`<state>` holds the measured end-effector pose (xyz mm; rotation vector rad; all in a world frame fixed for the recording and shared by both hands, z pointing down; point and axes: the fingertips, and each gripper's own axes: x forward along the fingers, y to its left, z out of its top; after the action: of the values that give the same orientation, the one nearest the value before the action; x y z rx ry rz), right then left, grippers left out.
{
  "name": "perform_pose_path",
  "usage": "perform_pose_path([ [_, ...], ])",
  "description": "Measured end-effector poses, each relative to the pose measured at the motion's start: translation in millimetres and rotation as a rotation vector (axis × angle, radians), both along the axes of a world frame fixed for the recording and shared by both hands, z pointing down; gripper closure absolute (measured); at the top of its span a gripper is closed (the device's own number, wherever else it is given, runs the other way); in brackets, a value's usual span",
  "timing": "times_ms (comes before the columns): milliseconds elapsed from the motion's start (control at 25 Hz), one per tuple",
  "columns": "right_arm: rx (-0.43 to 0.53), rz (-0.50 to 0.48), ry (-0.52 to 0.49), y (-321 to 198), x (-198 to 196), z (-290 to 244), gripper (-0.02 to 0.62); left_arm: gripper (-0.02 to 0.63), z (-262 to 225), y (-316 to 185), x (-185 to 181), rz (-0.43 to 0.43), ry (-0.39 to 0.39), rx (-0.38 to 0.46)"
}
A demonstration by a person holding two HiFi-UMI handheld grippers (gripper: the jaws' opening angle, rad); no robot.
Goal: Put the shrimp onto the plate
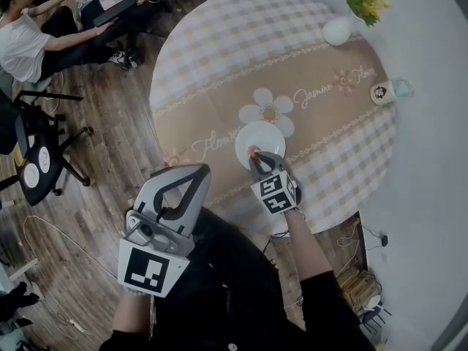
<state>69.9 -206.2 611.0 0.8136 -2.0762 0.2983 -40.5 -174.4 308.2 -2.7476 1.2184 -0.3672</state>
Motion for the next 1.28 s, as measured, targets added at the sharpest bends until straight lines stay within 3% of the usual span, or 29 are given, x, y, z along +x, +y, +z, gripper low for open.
perform_pose_path([
  [640,-0.036,0.021,-0.057,-5.4,2.6,0.0,0.523,0.606,2.5,-4.8,2.1,0.010,0.003,-0.003],
  [760,0.011,0.055,-0.073,-7.8,4.0,-9.8,0.528,0.606,3.2,-6.5,2.7,0.018,0.003,-0.003],
  [920,0.110,0.134,-0.136,-14.9,6.7,-36.4,0.583,0.606,3.9,-8.0,4.2,0.028,0.000,-0.005],
  [1280,0.259,0.232,-0.232,-9.8,9.6,-94.2,0.589,0.606,0.1,-9.4,13.0,0.082,0.007,0.007],
])
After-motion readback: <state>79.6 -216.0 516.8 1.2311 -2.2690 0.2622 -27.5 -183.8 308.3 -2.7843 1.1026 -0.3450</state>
